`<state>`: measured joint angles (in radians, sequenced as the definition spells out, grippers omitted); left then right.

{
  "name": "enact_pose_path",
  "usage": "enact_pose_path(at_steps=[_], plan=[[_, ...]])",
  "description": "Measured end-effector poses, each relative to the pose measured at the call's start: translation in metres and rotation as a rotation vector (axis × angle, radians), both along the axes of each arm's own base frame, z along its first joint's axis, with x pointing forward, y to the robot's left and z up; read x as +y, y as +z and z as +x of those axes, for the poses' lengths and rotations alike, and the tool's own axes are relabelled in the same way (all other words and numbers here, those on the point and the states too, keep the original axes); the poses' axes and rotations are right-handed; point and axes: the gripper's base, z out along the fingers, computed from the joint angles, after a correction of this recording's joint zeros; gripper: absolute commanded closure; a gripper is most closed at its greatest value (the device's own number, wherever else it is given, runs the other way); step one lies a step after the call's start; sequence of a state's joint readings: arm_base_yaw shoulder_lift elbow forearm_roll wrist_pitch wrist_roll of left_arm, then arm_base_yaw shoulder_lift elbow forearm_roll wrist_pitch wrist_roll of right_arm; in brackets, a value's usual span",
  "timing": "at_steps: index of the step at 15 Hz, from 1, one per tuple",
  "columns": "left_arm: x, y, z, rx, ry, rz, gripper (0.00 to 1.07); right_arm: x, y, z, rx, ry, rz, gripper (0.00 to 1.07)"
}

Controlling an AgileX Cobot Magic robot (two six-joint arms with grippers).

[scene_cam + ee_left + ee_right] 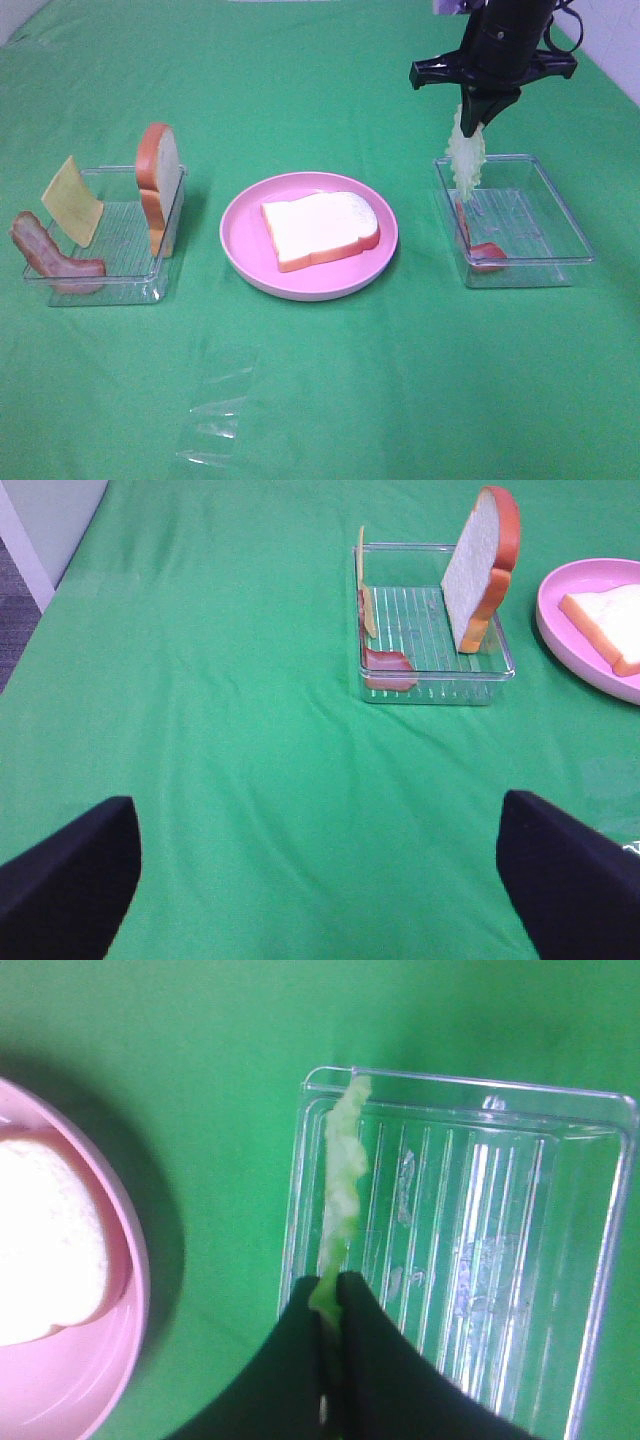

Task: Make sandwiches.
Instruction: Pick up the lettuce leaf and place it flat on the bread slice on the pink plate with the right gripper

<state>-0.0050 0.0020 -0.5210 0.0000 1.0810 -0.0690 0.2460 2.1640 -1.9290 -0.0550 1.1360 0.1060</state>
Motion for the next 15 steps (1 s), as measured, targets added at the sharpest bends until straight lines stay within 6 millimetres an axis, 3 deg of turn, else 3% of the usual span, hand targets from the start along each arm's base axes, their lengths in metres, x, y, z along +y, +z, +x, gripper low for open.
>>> enact_pose_path(at_steps=[3,4,7,11,15], plan=[[0.0,0.0,0.0,0.0,0.0,0.0,0.18,-0.002,0.027,-0.008,-0.043,0.009,0.006,1.07],[0.0,0.0,0.0,0.0,0.0,0.0,0.18,-0.004,0.045,-0.014,-0.078,0.011,0.014,1.07],[0.0,0.0,0.0,0.0,0.0,0.0,0.18,-0.006,0.062,-0.021,-0.115,0.011,0.023,1.07],[0.0,0.0,0.0,0.0,0.0,0.0,0.18,-0.001,0.063,-0.022,-0.103,0.012,0.078,1.07],[0.0,0.0,0.0,0.0,0.0,0.0,0.18,0.018,0.063,-0.027,-0.076,0.039,0.183,1.07]])
